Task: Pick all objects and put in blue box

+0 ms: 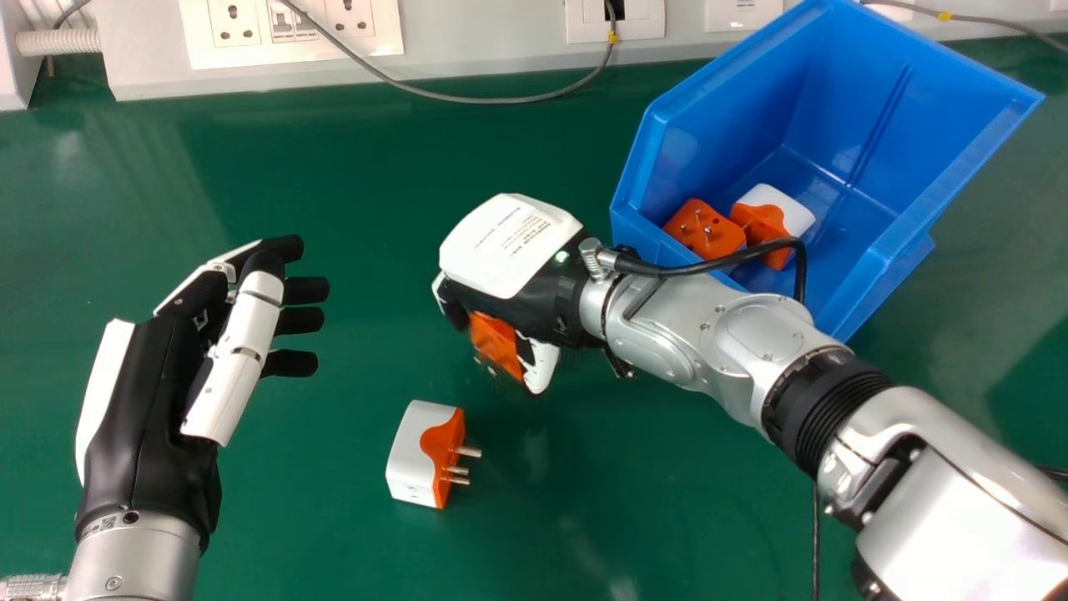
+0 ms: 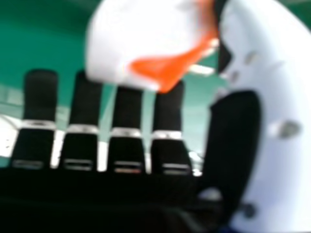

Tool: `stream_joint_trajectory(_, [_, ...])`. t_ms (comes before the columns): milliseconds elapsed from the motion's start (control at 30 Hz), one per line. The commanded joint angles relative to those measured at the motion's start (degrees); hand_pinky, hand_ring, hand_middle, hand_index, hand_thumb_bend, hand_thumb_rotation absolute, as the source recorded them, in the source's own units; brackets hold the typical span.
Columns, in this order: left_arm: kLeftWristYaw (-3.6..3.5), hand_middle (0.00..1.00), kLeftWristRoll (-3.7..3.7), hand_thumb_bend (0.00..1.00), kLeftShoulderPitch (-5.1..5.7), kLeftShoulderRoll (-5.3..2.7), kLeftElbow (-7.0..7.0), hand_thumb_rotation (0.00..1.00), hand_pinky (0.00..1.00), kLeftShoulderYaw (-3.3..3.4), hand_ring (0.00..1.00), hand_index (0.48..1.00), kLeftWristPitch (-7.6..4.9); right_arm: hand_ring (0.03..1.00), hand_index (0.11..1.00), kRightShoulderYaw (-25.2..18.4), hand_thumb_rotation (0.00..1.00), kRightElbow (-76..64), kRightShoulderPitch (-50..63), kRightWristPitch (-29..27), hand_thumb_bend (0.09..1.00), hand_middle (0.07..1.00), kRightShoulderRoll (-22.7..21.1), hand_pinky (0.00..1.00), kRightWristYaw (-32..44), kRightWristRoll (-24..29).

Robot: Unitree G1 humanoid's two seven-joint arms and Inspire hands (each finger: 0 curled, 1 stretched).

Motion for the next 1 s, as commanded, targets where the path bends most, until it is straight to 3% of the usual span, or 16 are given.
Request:
stream_joint_trajectory(0, [0.39,0.7,0.51,0.27,0.42,-0.16,-2.41,0.75,0.59,-0.11,0.69,0.762,-0.02,0.358,0.538,0.4,0.0,-1.0,-0.2,-0.6,0.568,0.545,-0.4,0.29,-1.9,-0.5])
stream_joint_trajectory(300, [0.27,0.7,0.4,0.28,0.99,-0.14,-3.06,0.75,0.59,0.07,0.69,0.761,0.24,0.244,0.497,2.1,0.0,-0.7,-0.4,-0.7,0.547,0.477,-0.6,0.2,-4.4,-2.2])
stream_joint_trajectory(967, [0.03,0.7,-0.16,0.28,1.44,-0.24,-3.69,0.74,0.58,0.48,0.69,0.756,0.34,0.249,0.471,1.6,0.0,-1.3,0.1,1.1,0.535,0.457,-0.6,0.21,-2.1,-1.2])
